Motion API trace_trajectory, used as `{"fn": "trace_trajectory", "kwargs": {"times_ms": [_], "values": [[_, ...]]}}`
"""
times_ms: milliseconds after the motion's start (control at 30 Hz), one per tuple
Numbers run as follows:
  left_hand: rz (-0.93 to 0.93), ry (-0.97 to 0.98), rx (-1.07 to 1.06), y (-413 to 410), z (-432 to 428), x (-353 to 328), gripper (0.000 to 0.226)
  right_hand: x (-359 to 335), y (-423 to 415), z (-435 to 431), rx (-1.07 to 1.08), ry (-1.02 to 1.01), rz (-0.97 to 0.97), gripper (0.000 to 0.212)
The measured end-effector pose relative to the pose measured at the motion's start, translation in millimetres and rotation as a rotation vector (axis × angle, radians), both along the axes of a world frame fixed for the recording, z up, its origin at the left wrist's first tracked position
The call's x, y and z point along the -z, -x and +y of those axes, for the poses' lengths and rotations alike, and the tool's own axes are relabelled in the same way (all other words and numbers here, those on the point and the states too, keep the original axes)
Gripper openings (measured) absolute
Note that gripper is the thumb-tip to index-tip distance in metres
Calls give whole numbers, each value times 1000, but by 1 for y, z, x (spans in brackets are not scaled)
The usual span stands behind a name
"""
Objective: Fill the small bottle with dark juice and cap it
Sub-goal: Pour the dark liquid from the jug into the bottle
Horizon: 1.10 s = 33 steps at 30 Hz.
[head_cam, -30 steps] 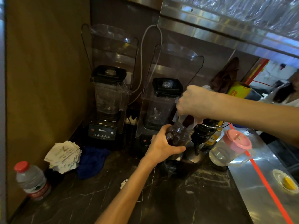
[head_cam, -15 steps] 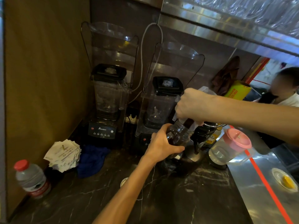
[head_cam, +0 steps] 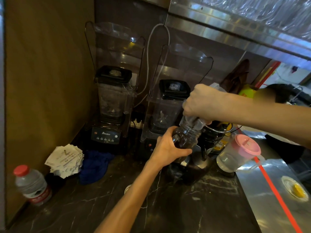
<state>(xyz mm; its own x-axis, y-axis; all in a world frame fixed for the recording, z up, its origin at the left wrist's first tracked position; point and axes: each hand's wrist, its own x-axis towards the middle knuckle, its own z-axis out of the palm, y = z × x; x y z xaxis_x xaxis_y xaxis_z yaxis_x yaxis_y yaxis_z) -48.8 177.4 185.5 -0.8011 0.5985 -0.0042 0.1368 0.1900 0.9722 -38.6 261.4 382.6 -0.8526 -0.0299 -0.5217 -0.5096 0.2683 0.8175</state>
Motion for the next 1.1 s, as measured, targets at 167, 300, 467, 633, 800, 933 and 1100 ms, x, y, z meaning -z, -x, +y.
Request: {"fn": "trace_trajectory", "kwargs": {"times_ms": [167, 300, 467, 633, 800, 933, 1100], "values": [[-1, 18, 23, -3, 2, 1, 93, -1, -2, 0, 36, 19, -7, 45], [8, 19, 28, -4, 2, 1, 93, -2, -4, 1, 24, 0, -28, 46], [19, 16, 26, -2, 2, 2, 94, -2, -5, -2, 39, -24, -47, 50], [8, 20, 21, -4, 2, 2, 93, 13, -7, -1, -32, -40, -38, 30], [10, 1, 27, -5, 0, 4, 91, 11, -5, -6, -49, -34, -9, 38], [18, -65, 36, -2, -11, 7, 90, -5, 0, 3, 27, 87, -22, 63], [38, -95, 95, 0, -41, 16, 83, -28, -11, 42, 311, 676, -20, 91]]}}
